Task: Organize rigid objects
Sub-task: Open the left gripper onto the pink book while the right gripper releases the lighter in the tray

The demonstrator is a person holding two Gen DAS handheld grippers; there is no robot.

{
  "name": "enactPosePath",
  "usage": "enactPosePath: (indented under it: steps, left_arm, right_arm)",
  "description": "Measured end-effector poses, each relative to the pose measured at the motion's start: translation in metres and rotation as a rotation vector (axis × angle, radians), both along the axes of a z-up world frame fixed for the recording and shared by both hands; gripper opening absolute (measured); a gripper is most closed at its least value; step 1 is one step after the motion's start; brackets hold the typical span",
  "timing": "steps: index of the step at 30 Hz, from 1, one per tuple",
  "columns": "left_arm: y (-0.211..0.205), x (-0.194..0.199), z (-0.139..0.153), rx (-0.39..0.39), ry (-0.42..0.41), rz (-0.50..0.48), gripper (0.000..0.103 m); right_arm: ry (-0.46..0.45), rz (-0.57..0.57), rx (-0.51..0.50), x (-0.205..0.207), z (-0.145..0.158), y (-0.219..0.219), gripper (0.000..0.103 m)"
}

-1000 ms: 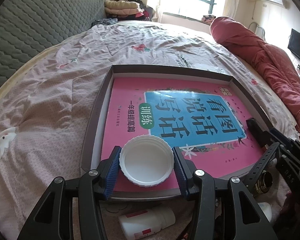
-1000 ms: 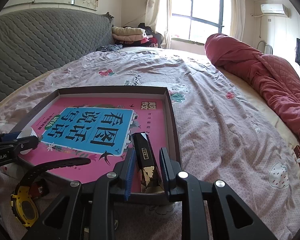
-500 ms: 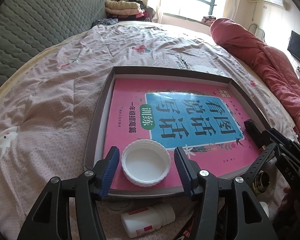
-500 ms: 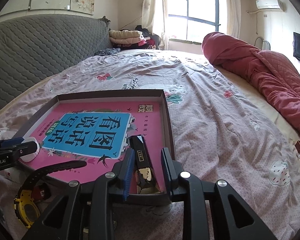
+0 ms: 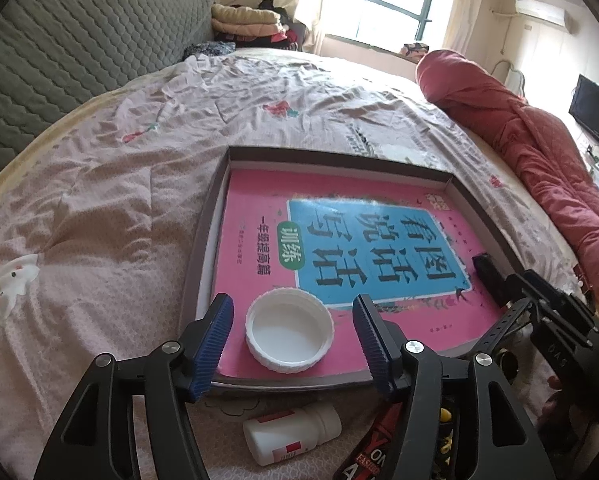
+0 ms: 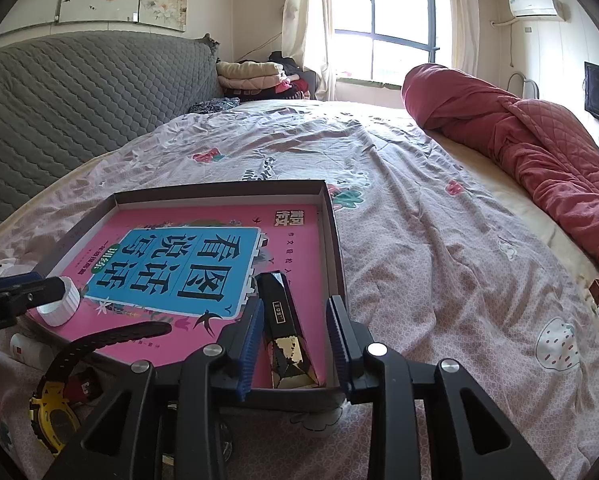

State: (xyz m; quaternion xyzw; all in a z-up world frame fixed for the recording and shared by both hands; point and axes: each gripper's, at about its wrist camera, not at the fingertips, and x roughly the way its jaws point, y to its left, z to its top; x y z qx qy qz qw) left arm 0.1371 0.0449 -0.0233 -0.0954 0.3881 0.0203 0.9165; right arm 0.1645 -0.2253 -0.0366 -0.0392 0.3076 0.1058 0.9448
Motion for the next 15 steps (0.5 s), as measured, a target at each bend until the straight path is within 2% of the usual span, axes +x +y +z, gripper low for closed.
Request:
enactPosePath:
  steps: [12, 14, 15]
  left_arm:
    - [0.013, -0.009, 0.024, -0.025, -0.043, 0.025, 0.065]
    - [0.015, -0.01, 0.027, -0.026, -0.048, 0.03, 0.065]
    - [0.016, -0.012, 0.029, -0.026, -0.051, 0.034, 0.066]
  right_arm:
    - [-0.025, 0.002, 0.022, -0.005, 0.006, -0.005, 0.035]
    - [-0.031, 0.001, 0.022, -0.006, 0.007, -0.006, 0.041]
    - [-0.034, 0.0, 0.023, -0.006, 0.008, -0.006, 0.047]
